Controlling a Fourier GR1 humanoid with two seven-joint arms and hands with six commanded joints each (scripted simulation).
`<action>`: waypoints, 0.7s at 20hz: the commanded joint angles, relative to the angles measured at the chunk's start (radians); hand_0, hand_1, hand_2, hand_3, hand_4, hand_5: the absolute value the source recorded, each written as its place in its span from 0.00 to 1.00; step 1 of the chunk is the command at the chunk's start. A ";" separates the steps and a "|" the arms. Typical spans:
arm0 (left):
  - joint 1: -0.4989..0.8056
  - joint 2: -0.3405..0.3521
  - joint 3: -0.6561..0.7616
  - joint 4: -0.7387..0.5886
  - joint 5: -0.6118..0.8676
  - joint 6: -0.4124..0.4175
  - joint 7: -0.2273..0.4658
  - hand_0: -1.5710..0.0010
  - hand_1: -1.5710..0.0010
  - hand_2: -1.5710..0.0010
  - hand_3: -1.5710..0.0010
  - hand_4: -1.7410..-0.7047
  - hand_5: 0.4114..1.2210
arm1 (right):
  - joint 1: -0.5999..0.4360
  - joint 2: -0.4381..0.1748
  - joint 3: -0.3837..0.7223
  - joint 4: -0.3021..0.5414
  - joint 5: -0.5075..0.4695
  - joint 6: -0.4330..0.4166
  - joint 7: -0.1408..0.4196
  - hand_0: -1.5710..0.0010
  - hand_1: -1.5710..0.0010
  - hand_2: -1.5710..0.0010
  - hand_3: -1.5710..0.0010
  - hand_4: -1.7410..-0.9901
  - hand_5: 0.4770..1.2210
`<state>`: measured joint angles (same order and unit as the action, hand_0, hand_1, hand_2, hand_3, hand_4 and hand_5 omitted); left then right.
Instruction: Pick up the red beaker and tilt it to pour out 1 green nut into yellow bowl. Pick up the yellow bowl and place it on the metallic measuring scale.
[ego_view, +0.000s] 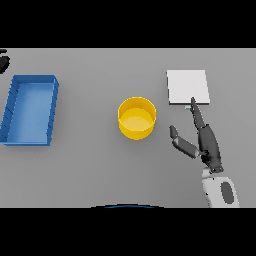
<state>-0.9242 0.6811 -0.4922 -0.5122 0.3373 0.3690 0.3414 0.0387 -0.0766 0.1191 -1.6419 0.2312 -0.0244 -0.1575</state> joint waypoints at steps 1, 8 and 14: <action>0.042 0.011 -0.016 -0.077 0.013 0.028 0.043 0.00 0.00 0.00 0.11 0.00 1.00 | -0.002 0.008 0.006 0.004 0.002 -0.001 -0.005 1.00 1.00 1.00 1.00 0.72 0.29; 0.234 0.131 -0.133 -0.476 0.117 0.091 0.248 0.00 0.00 0.00 0.10 0.08 0.59 | -0.014 0.015 0.007 0.008 -0.006 0.003 0.004 1.00 1.00 1.00 1.00 0.77 0.27; 0.324 0.234 -0.150 -0.614 0.194 -0.127 0.121 0.49 0.55 0.57 0.64 0.84 0.33 | -0.002 0.014 0.007 0.003 -0.002 -0.004 -0.008 1.00 1.00 1.00 1.00 0.78 0.26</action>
<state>-0.6004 0.9156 -0.6418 -1.1263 0.5314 0.2429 0.4630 0.0369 -0.0628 0.1258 -1.6386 0.2288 -0.0285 -0.1665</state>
